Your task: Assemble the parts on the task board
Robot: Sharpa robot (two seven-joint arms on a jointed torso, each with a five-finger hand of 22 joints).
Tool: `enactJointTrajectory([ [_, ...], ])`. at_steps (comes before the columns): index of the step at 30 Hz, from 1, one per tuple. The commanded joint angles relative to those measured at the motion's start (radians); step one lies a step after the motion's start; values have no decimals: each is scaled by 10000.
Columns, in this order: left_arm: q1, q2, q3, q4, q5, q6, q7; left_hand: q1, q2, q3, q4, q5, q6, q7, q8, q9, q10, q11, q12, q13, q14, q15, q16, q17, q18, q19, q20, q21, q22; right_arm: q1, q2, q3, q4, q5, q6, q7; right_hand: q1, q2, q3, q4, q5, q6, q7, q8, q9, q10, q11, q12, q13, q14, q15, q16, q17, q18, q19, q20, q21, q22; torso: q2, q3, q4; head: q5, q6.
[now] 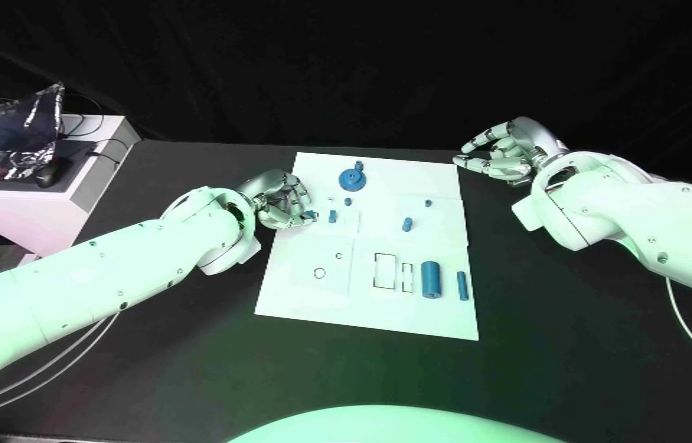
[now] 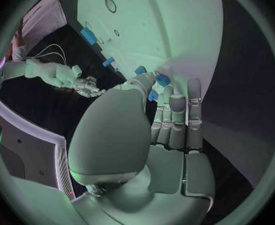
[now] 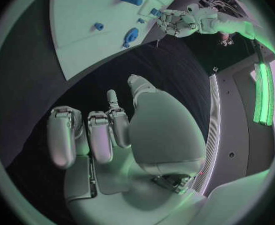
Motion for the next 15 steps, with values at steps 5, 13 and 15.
enactJointTrajectory([
  [5, -11, 66, 5, -50, -707, -78, 89, 114, -27, 138, -17, -74, 460, -68, -149, -401, 195, -78, 182, -43, 521, -74, 512, 676, 144, 108, -13, 163, 113, -10, -11, 0, 23, -175, 90, 131, 8, 7, 64, 9, 48, -59, 6, 61, 14, 8, -36, 19, 1192, 787, -54, -37, 1531, 138, 451, -39, -20, 1635, -3, 8, 7, 9, -33],
  [13, -15, 63, 6, -27, -871, 333, -71, 270, -93, 524, -195, -77, 1185, -325, -355, -982, 210, -383, 829, 198, 858, -324, 1015, 1288, 138, 86, -212, 448, 352, -14, -21, 0, 25, -177, 93, 131, 9, 8, 69, 12, 47, -60, 6, 64, 15, 13, -36, 24, 1197, 788, -55, -35, 1537, 141, 446, -40, -32, 1628, -5, 16, -7, 9, -55],
  [15, -16, 59, 6, -18, -886, 432, -103, 196, -137, 529, -210, -90, 1278, -349, -444, -1103, 145, -406, 1021, 293, 893, -345, 1094, 1382, 135, 54, -233, 485, 396, -15, -25, 0, 26, -177, 93, 130, 9, 8, 69, 12, 47, -60, 6, 64, 15, 13, -36, 24, 1197, 788, -55, -35, 1537, 141, 446, -40, -32, 1628, -6, 11, 0, 5, -65],
])
